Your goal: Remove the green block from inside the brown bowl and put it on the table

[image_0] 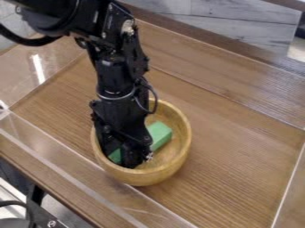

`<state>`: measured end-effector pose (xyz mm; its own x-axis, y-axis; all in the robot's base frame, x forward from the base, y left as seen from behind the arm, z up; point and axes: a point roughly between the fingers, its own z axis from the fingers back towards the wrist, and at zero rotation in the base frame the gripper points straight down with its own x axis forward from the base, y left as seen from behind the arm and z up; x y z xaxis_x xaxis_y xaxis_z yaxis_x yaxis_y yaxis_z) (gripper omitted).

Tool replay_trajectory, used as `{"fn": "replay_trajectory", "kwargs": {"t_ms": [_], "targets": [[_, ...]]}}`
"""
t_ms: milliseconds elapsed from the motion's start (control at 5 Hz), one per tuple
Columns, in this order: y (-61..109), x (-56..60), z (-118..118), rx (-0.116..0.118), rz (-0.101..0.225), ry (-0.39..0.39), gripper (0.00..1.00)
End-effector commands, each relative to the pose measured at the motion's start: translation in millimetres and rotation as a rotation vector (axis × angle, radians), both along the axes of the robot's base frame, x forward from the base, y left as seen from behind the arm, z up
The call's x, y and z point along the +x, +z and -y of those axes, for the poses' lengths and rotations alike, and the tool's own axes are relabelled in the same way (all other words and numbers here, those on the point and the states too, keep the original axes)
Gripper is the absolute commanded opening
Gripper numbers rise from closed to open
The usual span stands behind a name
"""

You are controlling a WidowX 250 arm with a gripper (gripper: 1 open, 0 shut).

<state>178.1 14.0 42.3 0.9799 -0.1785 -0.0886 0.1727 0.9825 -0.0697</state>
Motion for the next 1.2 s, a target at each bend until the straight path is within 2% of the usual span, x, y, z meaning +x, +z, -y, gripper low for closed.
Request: {"fn": "replay_trajectory", "kwargs": {"t_ms": [0, 1000], "targets": [[8.5, 4.1, 2.4, -0.006, 0.010, -0.001, 0.00], [16.4, 2.0, 8.2, -0.047, -0.053, 0.028, 0.00]]}}
